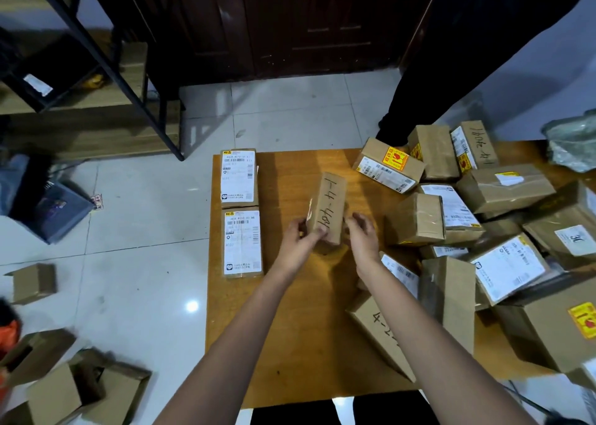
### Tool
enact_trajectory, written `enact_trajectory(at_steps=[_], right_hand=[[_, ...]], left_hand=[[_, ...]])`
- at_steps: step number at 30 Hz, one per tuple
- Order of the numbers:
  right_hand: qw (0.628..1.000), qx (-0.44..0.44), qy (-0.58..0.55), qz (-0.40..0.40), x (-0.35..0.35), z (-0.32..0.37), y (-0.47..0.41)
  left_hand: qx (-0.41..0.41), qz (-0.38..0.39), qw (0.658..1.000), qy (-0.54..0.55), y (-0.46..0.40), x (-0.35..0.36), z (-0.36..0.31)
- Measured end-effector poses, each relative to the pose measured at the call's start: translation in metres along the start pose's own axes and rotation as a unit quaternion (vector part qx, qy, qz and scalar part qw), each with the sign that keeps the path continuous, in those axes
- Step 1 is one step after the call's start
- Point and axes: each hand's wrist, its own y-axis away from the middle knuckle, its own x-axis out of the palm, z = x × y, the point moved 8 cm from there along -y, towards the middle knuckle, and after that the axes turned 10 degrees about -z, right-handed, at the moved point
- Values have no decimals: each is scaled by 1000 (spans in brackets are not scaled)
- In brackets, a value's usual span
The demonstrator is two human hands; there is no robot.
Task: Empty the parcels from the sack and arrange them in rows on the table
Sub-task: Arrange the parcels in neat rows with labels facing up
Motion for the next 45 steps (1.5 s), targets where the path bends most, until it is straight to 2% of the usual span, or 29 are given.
enact_trajectory(at_steps=[1,3,6,8,12,16,20,24,30,36,41,45], right_hand=[[999,18,-13,31,4,-1,3],[989,59,-77,109,16,-3,11],[963,93,-127,218,29,2,31],[961,90,-111,235,30,-1,38],[979,47,-46,194,19,-4,47],[970,-4,-4,243,18,-9,71],[966,-31,-11,256,12,-20,85],[955,-48,49,287,8,-37,99],[939,-44,117,320,19,-74,126],[936,-43,156,311,39,-102,152],[940,-52,210,264,54,-118,160],[949,-53,212,229,63,-121,161]], left_hand=[[-52,49,993,99,7,2,3],[-121,113,957,240,22,3,9],[-151,135,933,299,37,-3,22],[-137,112,944,277,41,-9,29],[-72,13,987,146,49,-30,28],[-14,-68,996,57,65,-54,31],[-27,-71,993,89,82,-65,44],[-16,-48,994,93,108,-73,54],[-75,-86,992,62,138,-100,97],[-106,-147,983,23,152,-133,132],[-93,-175,980,-4,147,-144,141],[-62,-178,981,-44,138,-149,138]])
